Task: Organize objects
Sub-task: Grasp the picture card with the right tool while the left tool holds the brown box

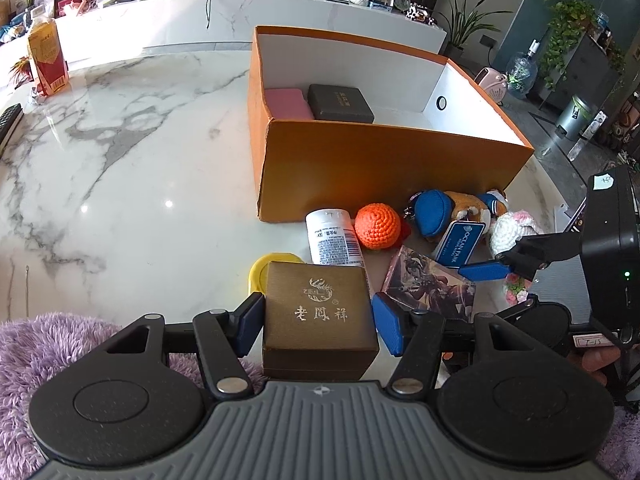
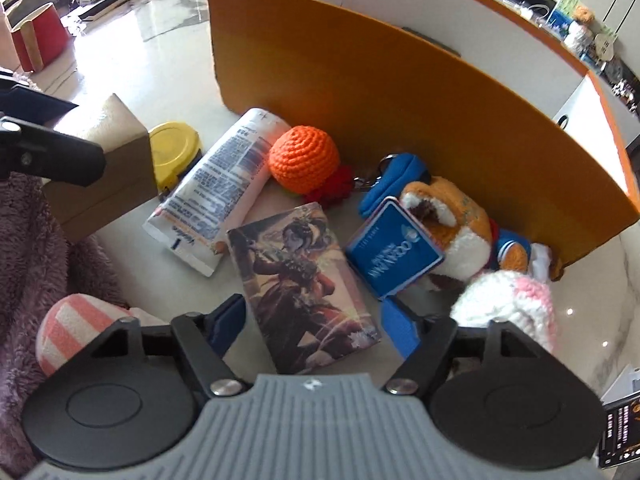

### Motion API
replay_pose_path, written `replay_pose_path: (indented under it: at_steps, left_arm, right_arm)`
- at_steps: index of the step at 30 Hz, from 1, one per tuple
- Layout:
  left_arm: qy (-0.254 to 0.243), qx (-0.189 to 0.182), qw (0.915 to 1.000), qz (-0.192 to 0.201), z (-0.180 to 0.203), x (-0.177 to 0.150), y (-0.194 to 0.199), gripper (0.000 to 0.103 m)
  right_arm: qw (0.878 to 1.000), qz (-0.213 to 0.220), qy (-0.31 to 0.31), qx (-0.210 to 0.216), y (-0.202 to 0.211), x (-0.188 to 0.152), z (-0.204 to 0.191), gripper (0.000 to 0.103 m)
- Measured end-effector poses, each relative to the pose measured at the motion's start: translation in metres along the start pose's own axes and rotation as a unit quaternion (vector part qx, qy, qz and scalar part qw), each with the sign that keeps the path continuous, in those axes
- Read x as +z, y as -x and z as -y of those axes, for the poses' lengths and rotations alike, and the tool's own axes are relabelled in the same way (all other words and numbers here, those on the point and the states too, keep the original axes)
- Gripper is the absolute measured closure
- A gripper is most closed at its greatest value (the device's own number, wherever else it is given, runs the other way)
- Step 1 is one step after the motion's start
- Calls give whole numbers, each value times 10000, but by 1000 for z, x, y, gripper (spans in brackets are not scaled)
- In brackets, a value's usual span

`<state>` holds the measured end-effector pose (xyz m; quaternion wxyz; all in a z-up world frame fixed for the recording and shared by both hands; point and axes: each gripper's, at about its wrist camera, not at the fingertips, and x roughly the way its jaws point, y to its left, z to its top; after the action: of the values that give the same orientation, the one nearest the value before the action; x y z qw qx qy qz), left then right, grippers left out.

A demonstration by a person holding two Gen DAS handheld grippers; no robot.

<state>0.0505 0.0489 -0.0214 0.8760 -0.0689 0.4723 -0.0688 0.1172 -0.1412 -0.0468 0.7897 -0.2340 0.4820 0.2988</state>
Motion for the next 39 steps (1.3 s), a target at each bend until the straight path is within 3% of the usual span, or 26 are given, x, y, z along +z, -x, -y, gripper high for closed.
replay_pose_path:
  at_steps: [3,8,23,31,39]
  left_arm:
    - [1,-3,10000,-19,0,0,-1,35]
    - [-9,-20,10000,-59,0,-1,-2,35]
    - [48,-27,10000,27,2,-2,11,35]
    - [97,-178,9996,184,6,5,24,35]
    - [0,-305,9975,635,9,38,50,35]
  right_arm:
    - [9995,-125,-194,211,4,0,2,39]
    - [9956,-243,-716,546,7,0,13,39]
    - [9967,-197,-715,340,1,3,3,40]
    - [9908,252,-1171,626,48,4,19,41]
    - [9849,782,-1288,857,98,27,32,43]
